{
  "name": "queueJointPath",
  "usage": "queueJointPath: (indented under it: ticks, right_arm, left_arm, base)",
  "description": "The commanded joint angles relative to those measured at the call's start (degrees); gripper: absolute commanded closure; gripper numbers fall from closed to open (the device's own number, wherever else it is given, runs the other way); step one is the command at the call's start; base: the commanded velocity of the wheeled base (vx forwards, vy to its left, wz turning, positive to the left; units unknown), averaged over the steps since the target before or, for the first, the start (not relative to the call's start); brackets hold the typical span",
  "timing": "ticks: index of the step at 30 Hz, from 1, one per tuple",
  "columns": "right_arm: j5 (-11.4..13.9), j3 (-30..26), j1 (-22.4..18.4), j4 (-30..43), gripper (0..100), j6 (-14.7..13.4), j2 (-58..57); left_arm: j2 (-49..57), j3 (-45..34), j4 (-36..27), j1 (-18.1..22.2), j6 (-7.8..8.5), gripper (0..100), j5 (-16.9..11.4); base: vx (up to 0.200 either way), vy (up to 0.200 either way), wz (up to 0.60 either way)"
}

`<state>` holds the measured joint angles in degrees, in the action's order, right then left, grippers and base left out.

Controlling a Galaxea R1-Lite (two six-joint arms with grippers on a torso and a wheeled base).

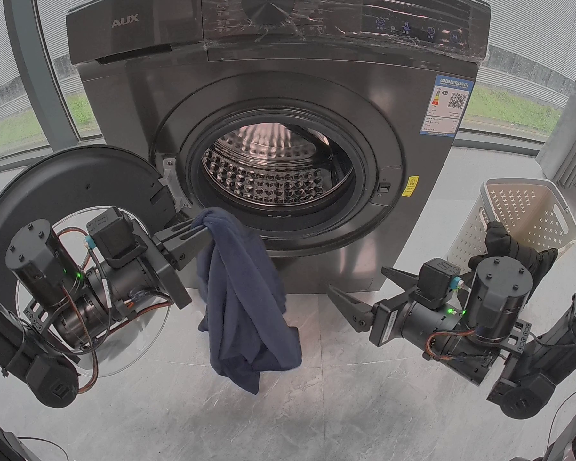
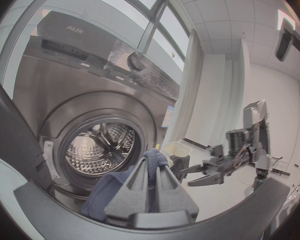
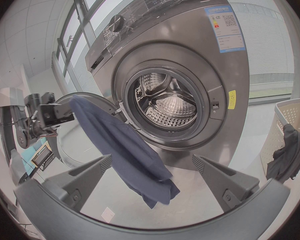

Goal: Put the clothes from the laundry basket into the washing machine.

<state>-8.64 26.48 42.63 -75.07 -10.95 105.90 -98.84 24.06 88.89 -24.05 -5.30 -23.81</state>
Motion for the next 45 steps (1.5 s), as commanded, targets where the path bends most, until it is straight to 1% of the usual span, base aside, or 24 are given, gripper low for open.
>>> queueJointPath:
  ticks: [1, 4, 5, 7, 9, 11, 12, 15, 16, 19, 23, 27, 29, 30, 32, 33, 34, 35, 36, 39, 41, 42, 43, 45]
  right_arm:
    - [-0.23, 2.88, -0.71, 0.01, 0, 0.05, 4.4]
    - [-0.23, 4.11, -0.97, 0.01, 0, 0.14, 6.07]
    - [-0.23, 5.69, -0.97, 0.01, 0, 0.22, 8.27]
    - [-0.23, 6.92, -0.53, 0.01, 0, 0.22, 9.59]
    - [-0.23, 9.91, 0.17, 0.01, 0, 0.22, 12.31]
    - [-0.23, 9.91, 0.17, 0.01, 0, 0.22, 12.31]
    - [-0.23, 12.28, 1.58, -0.16, 0, 0.22, 14.86]
    - [-0.23, 12.98, 1.67, -0.16, 0, 0.22, 15.74]
    - [-0.23, 14.22, 1.75, -0.43, 0, 0.22, 17.41]
    - [0.12, 14.74, 2.28, -1.48, 0, 0.31, 18.29]
    - [0.21, 14.65, 1.93, -1.57, 0, 0.31, 18.55]
    - [0.29, 14.48, 0.26, -1.22, 0, 0.58, 18.55]
    - [0.56, 14.39, -0.88, -1.31, 0, 1.19, 18.99]
    - [1.35, 14.13, -1.41, -1.48, 0, 1.45, 19.26]
    - [4.07, 13.78, -2.46, -1.75, 0, 1.54, 19.96]
    - [4.25, 13.69, -2.64, -1.75, 0, 1.54, 19.96]
    - [6.45, 13.07, -3.69, -2.1, 0, 1.63, 20.57]
    - [6.62, 12.98, -3.78, -2.19, 0, 1.63, 20.66]
    - [8.56, 12.72, -4.84, -3.07, 0, 1.72, 21.72]
    - [11.1, 12.28, -6.07, -5.0, 0, 2.42, 24.0]
    - [14.0, 12.02, -6.77, -6.32, 0, 3.12, 25.5]
    - [14.97, 12.02, -6.86, -6.67, 0, 3.3, 25.85]
    - [17.43, 11.84, -7.03, -7.99, 0, 3.83, 26.82]
    - [20.24, 11.75, -7.03, -10.27, 0, 4.53, 28.22]
  left_arm:
    - [3.39, -0.86, 0.05, -2.93, -0.15, 100, -0.19]
    - [3.57, -0.95, 0.05, -3.02, -0.15, 100, -0.19]
    - [3.39, -1.04, 0.05, -2.93, -0.15, 100, -0.45]
    - [3.04, -0.95, 0.05, -2.93, -0.06, 100, -0.54]
    - [2.95, -0.77, 0.05, -2.93, -0.15, 100, -0.45]
    - [2.95, -0.77, 0.05, -2.93, -0.15, 100, -0.45]
    - [2.95, -0.77, 0.05, -2.93, -0.15, 100, -0.54]
    - [2.95, -0.69, 0.05, -2.93, -0.15, 100, -0.54]
    - [2.95, -0.69, 0.05, -2.93, -0.15, 100, -0.54]
    - [2.86, -0.77, 0.05, -2.93, -0.06, 100, -0.54]
    - [2.78, -0.86, 0.05, -2.93, -0.06, 100, -0.54]
    - [2.86, -0.86, 0.05, -2.93, -0.06, 100, -0.54]
    - [2.95, -0.86, 0.05, -3.02, 0.03, 100, -0.54]
    - [2.95, -0.86, 0.05, -3.02, 0.03, 100, -0.63]
    - [2.95, -0.86, 0.05, -3.02, 0.03, 100, -0.63]
    - [2.95, -0.77, 0.05, -3.02, 0.03, 100, -0.63]
    - [2.95, -0.77, 0.05, -2.93, 0.03, 100, -0.63]
    - [2.95, -0.77, 0.05, -2.93, 0.03, 100, -0.63]
    - [2.95, -0.69, 0.05, -2.93, -0.06, 100, -0.63]
    - [2.86, -0.69, 0.05, -2.93, -0.06, 100, -0.8]
    - [2.86, -0.69, 0.05, -2.93, -0.06, 100, -0.98]
    - [2.86, -0.69, 0.05, -2.93, -0.06, 100, -0.98]
    - [2.78, -0.69, 0.05, -2.84, -0.06, 100, -0.98]
    - [2.78, -0.69, 0.05, -2.93, -0.06, 100, -0.98]
  base:
    - [0.0, 0.0, 0.0]
    - [0.0, 0.0, 0.0]
    - [0.0, 0.0, 0.0]
    - [0.0, 0.0, 0.0]
    - [0.0, 0.0, 0.0]
    - [0.0, 0.0, 0.0]
    - [0.0, 0.0, 0.0]
    - [0.0, 0.0, 0.0]
    - [0.0, 0.0, 0.0]
    - [0.0, 0.0, 0.0]
    - [0.0, 0.0, 0.0]
    - [0.0, 0.0, 0.0]
    - [0.0, 0.0, 0.0]
    - [0.0, 0.0, 0.0]
    - [0.0, 0.0, 0.0]
    - [0.0, 0.0, 0.0]
    - [0.0, 0.0, 0.0]
    - [0.0, 0.0, 0.0]
    - [0.0, 0.0, 0.0]
    - [0.0, 0.0, 0.0]
    - [0.0, 0.0, 0.0]
    - [0.0, 0.0, 0.0]
    - [0.0, 0.0, 0.0]
    - [0.0, 0.0, 0.0]
